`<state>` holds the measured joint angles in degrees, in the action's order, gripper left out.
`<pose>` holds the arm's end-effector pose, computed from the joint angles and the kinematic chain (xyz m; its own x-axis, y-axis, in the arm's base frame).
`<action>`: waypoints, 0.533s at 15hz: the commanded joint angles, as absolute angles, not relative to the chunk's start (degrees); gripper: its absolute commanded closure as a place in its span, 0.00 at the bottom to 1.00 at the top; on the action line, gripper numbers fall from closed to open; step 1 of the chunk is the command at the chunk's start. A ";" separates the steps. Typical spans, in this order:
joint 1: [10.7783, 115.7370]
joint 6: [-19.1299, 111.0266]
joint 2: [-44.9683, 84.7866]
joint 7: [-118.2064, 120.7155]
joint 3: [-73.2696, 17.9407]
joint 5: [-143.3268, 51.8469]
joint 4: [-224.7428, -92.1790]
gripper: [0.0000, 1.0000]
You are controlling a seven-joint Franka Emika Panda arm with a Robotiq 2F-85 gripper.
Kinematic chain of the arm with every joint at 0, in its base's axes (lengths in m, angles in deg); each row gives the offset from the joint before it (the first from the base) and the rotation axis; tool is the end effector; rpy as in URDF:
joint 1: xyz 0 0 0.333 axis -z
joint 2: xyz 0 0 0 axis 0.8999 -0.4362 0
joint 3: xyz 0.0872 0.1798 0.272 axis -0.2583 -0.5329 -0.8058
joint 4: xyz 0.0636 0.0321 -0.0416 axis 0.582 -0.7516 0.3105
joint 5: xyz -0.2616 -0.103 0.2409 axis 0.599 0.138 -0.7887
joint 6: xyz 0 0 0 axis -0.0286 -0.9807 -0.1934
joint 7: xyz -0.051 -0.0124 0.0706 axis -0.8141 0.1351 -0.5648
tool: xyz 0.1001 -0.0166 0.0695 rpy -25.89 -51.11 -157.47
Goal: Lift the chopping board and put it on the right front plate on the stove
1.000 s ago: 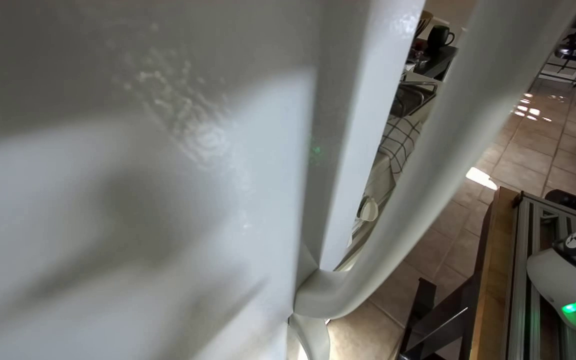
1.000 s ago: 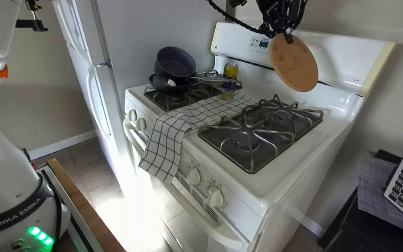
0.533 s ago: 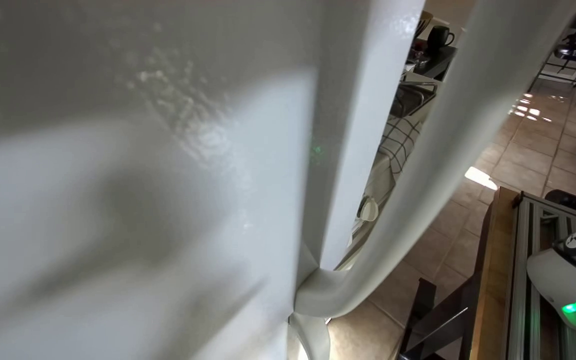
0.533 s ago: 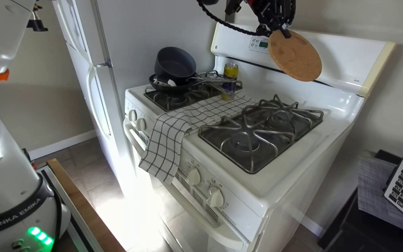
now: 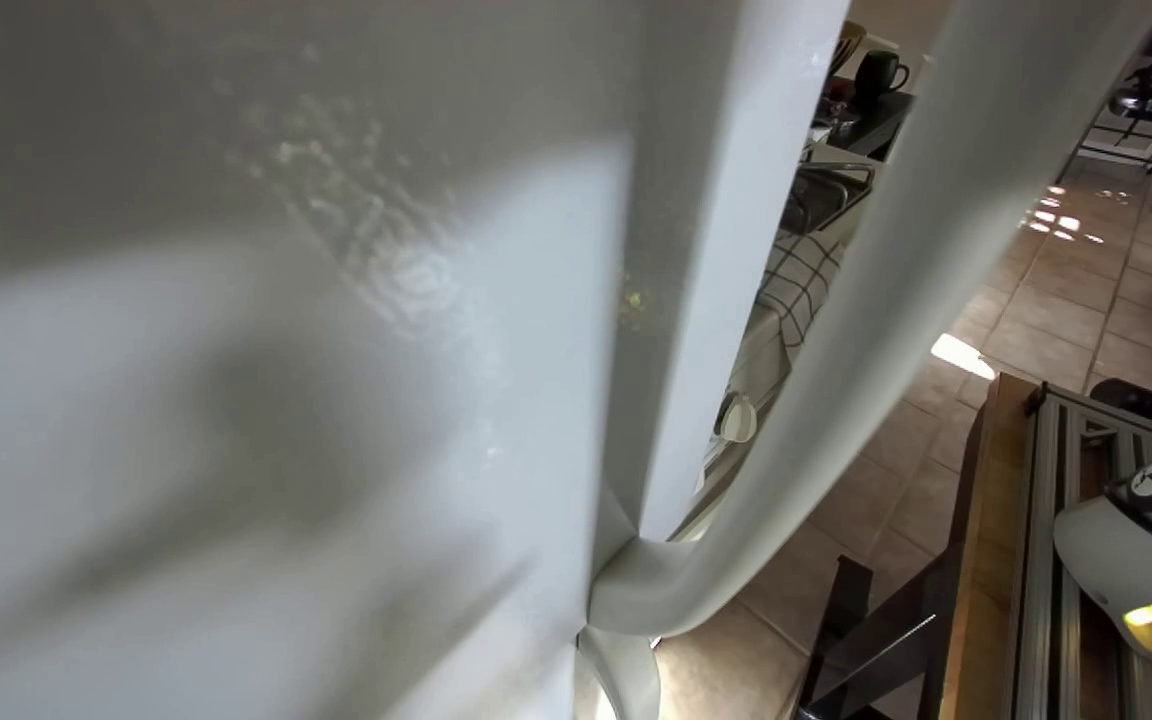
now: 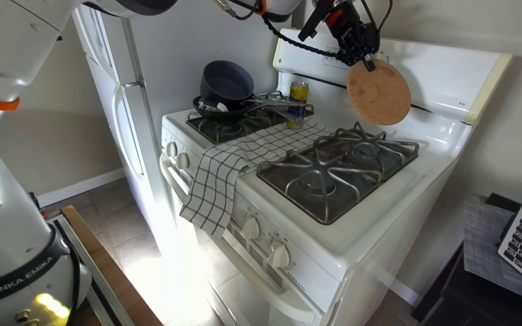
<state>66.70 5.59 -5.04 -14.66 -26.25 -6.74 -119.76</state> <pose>0.7275 -0.1524 0.4930 0.9260 -0.3099 0.2157 -0.3705 -0.6352 0.6777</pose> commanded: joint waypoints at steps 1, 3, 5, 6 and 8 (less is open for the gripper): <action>65.98 -0.45 -10.29 -14.88 -25.08 -8.50 -112.94 0.96; 66.01 -3.49 -11.78 -12.87 -25.15 -8.70 -111.62 0.96; 66.03 -1.20 -9.63 -14.15 -25.35 -7.88 -115.28 0.86; 66.06 -1.42 -10.12 -13.85 -25.35 -8.04 -114.85 0.86; 66.25 -2.33 -10.99 -14.28 -25.18 -8.44 -113.88 0.96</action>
<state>66.09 -1.45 -10.47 -13.57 -25.34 -8.10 -114.40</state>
